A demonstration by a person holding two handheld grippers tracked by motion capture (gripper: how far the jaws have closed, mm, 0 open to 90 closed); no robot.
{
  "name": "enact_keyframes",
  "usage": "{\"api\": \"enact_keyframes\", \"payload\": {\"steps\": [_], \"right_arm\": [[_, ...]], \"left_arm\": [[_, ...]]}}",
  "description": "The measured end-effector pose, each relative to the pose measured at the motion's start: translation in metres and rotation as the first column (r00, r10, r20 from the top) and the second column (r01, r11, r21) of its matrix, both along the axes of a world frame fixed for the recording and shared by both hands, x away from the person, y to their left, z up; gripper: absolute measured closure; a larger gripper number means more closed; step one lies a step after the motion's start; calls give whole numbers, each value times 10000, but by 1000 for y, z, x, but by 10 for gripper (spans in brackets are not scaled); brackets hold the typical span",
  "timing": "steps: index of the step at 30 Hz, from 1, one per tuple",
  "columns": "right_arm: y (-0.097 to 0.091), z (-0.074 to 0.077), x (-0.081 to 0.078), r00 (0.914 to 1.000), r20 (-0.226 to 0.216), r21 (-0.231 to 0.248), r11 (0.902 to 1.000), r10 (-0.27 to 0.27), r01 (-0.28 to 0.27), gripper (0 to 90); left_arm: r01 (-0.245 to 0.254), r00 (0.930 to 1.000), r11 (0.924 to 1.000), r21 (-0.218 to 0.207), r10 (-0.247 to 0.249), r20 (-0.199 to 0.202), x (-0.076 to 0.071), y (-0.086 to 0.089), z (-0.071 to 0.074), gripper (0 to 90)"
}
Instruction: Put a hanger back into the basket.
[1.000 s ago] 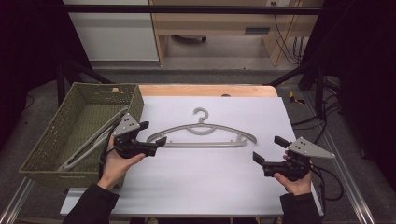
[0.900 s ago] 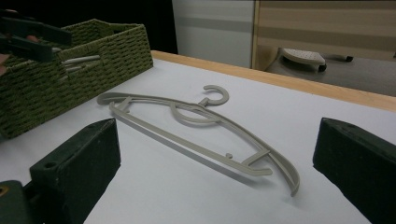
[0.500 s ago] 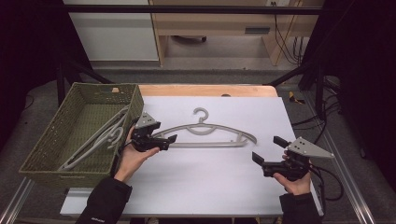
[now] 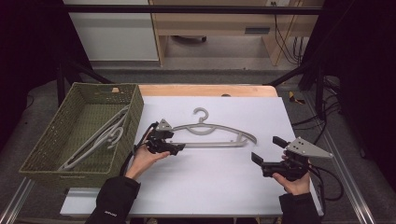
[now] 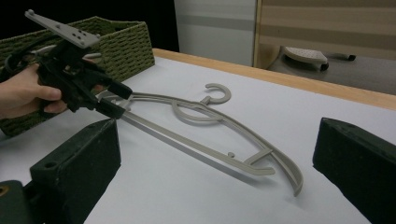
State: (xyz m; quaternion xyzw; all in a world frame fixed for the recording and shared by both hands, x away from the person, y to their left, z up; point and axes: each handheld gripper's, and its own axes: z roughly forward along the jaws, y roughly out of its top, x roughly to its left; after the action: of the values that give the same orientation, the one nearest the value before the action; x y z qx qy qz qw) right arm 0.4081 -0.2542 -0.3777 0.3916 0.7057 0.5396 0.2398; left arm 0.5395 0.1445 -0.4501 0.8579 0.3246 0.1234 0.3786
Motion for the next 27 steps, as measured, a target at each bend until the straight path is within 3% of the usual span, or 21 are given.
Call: {"api": "enact_keyframes", "payload": {"steps": [5,11,17,19,21,27], "right_arm": [[0,0,0,10000,-15,6,10000,38,-38,10],[2,-1,1,10000,-33,-45,10000,33,-34,11],[2,-1,1,10000,-29,-35,10000,44,-44,11],[2,-1,1,10000,-31,-25,10000,39,-39,11],[2,-1,1,10000,-34,-32,10000,51,-51,11],[2,-1,1,10000,-40,-46,10000,36,-37,12]], "left_arm": [[244,9997,9980,577,-244,-6,6,-5,-13,306],[196,9998,9985,512,-193,-68,13,-5,-22,352],[339,9994,9964,775,-338,-26,12,-5,-21,445],[593,9981,9950,808,-575,-241,10,-7,-20,552],[705,9974,9906,1174,-686,-204,6,-10,-20,555],[1334,9902,9790,1544,-1251,-624,-6,-14,-15,639]]}}
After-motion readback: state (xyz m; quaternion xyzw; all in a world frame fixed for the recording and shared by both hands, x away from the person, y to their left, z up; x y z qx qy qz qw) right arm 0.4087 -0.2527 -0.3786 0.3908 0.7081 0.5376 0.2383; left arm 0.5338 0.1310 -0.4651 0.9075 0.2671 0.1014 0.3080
